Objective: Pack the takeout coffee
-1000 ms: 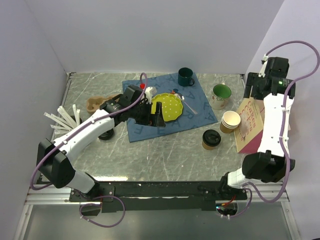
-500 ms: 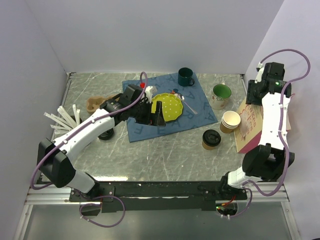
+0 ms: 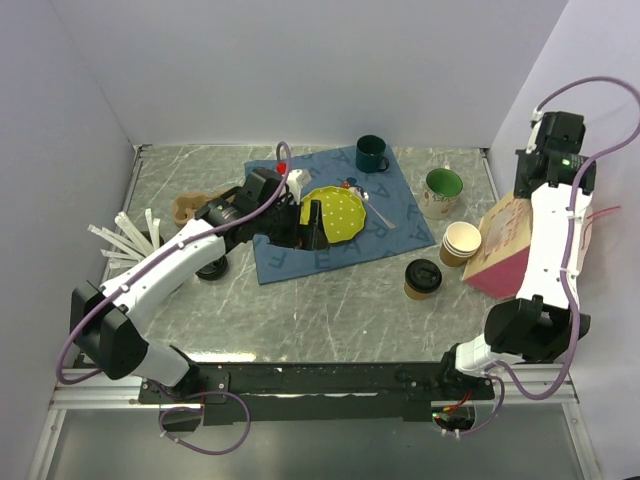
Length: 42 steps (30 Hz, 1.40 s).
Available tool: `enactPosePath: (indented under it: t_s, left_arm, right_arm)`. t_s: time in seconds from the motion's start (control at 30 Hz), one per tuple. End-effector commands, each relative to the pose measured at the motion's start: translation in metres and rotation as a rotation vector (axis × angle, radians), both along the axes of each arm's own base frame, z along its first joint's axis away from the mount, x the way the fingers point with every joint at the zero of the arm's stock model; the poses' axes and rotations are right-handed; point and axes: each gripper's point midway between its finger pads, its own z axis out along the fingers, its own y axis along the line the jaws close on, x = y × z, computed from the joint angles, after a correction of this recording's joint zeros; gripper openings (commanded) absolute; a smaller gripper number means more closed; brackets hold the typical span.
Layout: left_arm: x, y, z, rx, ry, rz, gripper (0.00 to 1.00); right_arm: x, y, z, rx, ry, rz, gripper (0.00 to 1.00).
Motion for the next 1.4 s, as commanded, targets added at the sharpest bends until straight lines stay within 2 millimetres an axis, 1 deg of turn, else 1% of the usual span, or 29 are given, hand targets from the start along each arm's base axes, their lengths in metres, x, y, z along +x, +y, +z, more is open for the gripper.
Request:
enactPosePath:
  t_s: [0.0,0.07,0.13,0.17,0.23,0.37,0.4,0.5,0.53,0.6,0.63,0.67,0.7,0.73,0.77,0.8,0.83,0.9,0.93,0.97,1.03,1.07,1.13,1.17,1.23,1.27,1.3,1.33,1.37]
  left_arm:
    - [0.003,0.004,0.028,-0.035,-0.078,0.009,0.97]
    - [0.004,0.006,0.031,-0.032,-0.088,0.020,0.97]
    - [0.007,0.011,0.032,-0.018,-0.112,0.047,0.97]
    - [0.008,0.014,0.030,-0.008,-0.116,0.056,0.97]
    - [0.012,0.020,0.033,0.006,-0.129,0.089,0.97]
    - [0.018,0.030,0.045,-0.002,-0.169,0.154,0.97]
    - [0.020,0.032,0.047,-0.006,-0.175,0.169,0.97]
    - [0.028,0.046,0.059,0.003,-0.202,0.246,0.97]
    - [0.030,0.051,0.062,0.008,-0.210,0.275,0.97]
    - [0.035,0.065,0.068,0.019,-0.200,0.337,0.97]
    - [0.036,0.070,0.072,0.005,-0.193,0.363,0.97]
    - [0.039,0.076,0.080,-0.011,-0.197,0.390,0.97]
    - [0.044,0.089,0.082,-0.011,-0.189,0.434,0.97]
    - [0.045,0.094,0.092,-0.036,-0.185,0.468,0.97]
    - [0.052,0.108,0.095,-0.020,-0.187,0.527,0.97]
    - [0.053,0.117,0.093,0.009,-0.180,0.568,0.97]
    - [0.055,0.123,0.100,0.003,-0.191,0.595,0.97]
    - [0.058,0.140,0.104,0.023,-0.203,0.669,0.97]
    - [0.058,0.144,0.105,0.018,-0.199,0.695,0.97]
    - [0.060,0.151,0.105,0.022,-0.198,0.727,0.97]
    - [0.058,0.162,0.100,0.021,-0.169,0.786,0.97]
    - [0.059,0.169,0.098,0.020,-0.153,0.816,0.97]
    - [0.055,0.176,0.096,0.015,-0.125,0.849,0.97]
    - [0.054,0.181,0.096,0.018,-0.119,0.863,0.97]
    - [0.050,0.188,0.102,0.026,-0.132,0.888,0.97]
    - [0.050,0.190,0.104,0.028,-0.138,0.895,0.97]
    - [0.050,0.193,0.111,0.024,-0.154,0.900,0.97]
    - [0.049,0.195,0.115,0.026,-0.163,0.904,0.97]
    - [0.047,0.197,0.116,0.036,-0.162,0.904,0.97]
  right_arm:
    - [-0.010,-0.013,0.060,-0.136,-0.110,-0.062,0.00]
    - [-0.012,-0.008,0.074,-0.186,-0.115,-0.059,0.00]
    - [-0.020,-0.014,0.089,-0.278,-0.105,-0.094,0.00]
    - [-0.017,-0.006,0.094,-0.305,-0.104,-0.070,0.00]
    - [-0.021,-0.006,0.120,-0.400,-0.125,-0.078,0.00]
    - [-0.012,0.010,0.155,-0.443,-0.218,-0.023,0.00]
    - [-0.005,0.025,0.172,-0.451,-0.287,0.026,0.00]
    - [0.009,0.061,0.203,-0.514,-0.379,0.190,0.00]
    - [0.016,0.085,0.214,-0.542,-0.411,0.282,0.00]
    - [0.025,0.110,0.227,-0.558,-0.449,0.370,0.00]
    - [0.028,0.131,0.233,-0.579,-0.475,0.439,0.00]
    - [0.030,0.143,0.237,-0.593,-0.493,0.472,0.00]
    - [0.035,0.157,0.232,-0.607,-0.486,0.523,0.00]
    - [0.035,0.185,0.231,-0.620,-0.498,0.619,0.00]
    - [0.037,0.200,0.228,-0.622,-0.507,0.662,0.00]
    - [0.037,0.215,0.226,-0.619,-0.511,0.714,0.00]
    - [0.036,0.231,0.222,-0.613,-0.509,0.774,0.00]
    - [0.030,0.271,0.208,-0.584,-0.517,0.907,0.00]
    - [0.026,0.284,0.203,-0.567,-0.518,0.951,0.00]
    - [0.019,0.306,0.192,-0.541,-0.509,1.027,0.00]
    - [0.008,0.332,0.176,-0.501,-0.498,1.128,0.00]
    - [-0.005,0.350,0.160,-0.489,-0.471,1.204,0.00]
    - [-0.023,0.365,0.149,-0.447,-0.461,1.297,0.00]
    - [-0.030,0.373,0.136,-0.429,-0.435,1.336,0.00]
    - [-0.061,0.391,0.126,-0.326,-0.436,1.453,0.00]
    - [-0.070,0.396,0.108,-0.318,-0.397,1.499,0.00]
    - [-0.083,0.407,0.103,-0.301,-0.409,1.542,0.00]
    - [-0.091,0.404,0.102,-0.284,-0.421,1.548,0.00]
    - [-0.103,0.410,0.085,-0.235,-0.380,1.590,0.00]
